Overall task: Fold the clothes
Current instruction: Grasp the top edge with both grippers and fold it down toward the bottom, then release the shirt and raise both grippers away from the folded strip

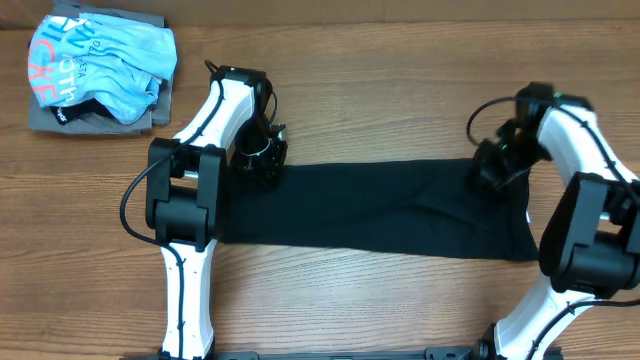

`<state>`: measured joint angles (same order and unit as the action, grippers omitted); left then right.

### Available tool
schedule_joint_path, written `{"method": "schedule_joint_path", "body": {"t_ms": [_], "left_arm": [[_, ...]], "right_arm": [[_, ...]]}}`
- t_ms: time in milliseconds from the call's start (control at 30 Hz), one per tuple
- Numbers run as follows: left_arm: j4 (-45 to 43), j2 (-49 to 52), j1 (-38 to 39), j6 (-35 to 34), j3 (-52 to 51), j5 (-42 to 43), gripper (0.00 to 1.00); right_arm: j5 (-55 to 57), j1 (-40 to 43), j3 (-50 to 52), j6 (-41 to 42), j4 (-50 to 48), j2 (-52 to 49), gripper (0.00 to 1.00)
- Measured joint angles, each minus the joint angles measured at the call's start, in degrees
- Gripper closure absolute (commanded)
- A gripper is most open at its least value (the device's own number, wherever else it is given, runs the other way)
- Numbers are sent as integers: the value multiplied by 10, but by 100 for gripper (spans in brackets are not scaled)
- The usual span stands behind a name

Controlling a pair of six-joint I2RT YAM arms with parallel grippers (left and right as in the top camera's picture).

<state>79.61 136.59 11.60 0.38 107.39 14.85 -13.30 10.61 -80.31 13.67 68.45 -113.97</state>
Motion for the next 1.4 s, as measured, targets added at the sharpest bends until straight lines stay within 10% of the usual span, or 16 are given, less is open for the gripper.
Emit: {"method": "schedule_joint_path", "body": {"t_ms": [500,833,967,1067,1133,1400], "left_arm": [[4,-3,-88,-56,-16,5,89],[18,2,-159,-80,28,-38,93],[61,13,-173,-85,101,-67,63],[86,13,-172,-89,169,-77,0],[104,13,-172,-89,211,-82,0],[170,13,-194,-90,264,-110,0]], "right_arm": [[24,56,95,46,-46,15,92],[87,66,-51,54,27,9,91],[93,66,-175,55,101,9,75],[94,66,-243,56,150,9,15],[97,66,-277,53,177,9,0],[118,66,-291,31,198,9,0]]}}
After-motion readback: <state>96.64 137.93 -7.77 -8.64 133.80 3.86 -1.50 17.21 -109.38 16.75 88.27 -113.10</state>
